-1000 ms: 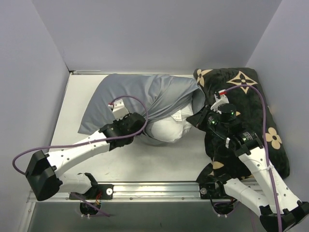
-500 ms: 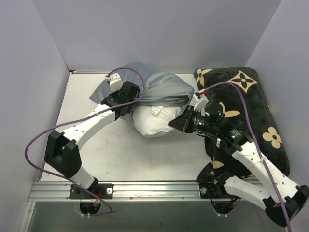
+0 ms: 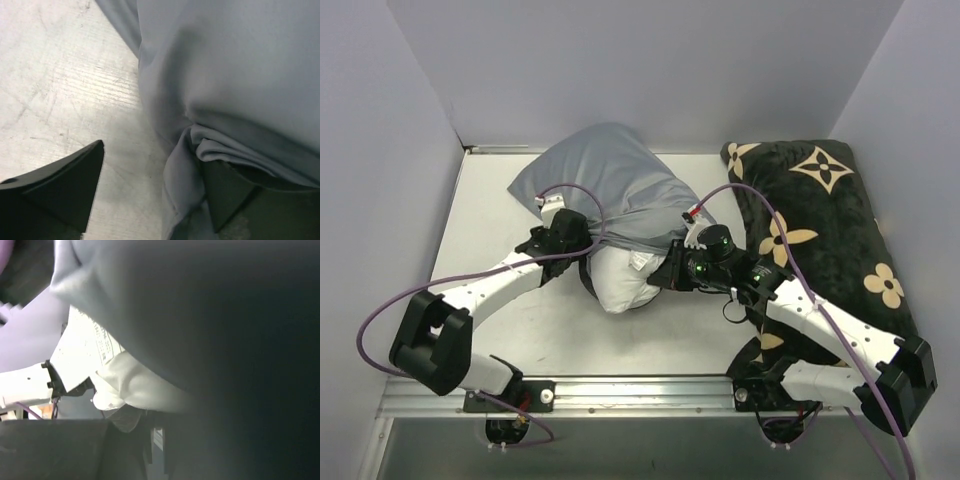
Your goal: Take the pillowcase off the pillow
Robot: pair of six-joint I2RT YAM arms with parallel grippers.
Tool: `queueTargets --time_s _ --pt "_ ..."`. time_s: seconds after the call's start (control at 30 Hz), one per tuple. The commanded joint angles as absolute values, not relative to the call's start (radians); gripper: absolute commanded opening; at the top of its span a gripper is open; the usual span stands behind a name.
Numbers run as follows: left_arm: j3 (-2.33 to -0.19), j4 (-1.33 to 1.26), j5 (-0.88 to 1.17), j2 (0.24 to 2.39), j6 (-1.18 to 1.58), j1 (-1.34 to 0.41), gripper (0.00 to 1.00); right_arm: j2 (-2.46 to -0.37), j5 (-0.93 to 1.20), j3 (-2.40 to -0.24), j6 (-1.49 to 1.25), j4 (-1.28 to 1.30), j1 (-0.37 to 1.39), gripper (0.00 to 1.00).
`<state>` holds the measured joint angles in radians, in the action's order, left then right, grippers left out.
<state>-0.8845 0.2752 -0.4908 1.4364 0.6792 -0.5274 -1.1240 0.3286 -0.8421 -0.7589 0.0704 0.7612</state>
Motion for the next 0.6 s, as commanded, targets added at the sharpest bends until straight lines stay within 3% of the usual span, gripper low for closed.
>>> queueTargets --time_s 0.0,0.23,0.57 --pt "-0.881 0.204 -0.380 1.310 0.618 -0.541 0.88 -1.130 0.281 -0.884 -0.796 -0.063 0.767 0.00" --pt "-0.925 0.359 -0.383 1.109 0.574 -0.543 0.98 -1.140 0.233 -0.893 -0.811 -0.075 0.772 0.00" --pt "-1.025 0.468 -0.310 0.968 0.508 -0.622 0.98 -1.158 0.203 -0.948 -0.810 -0.043 0.778 0.00"
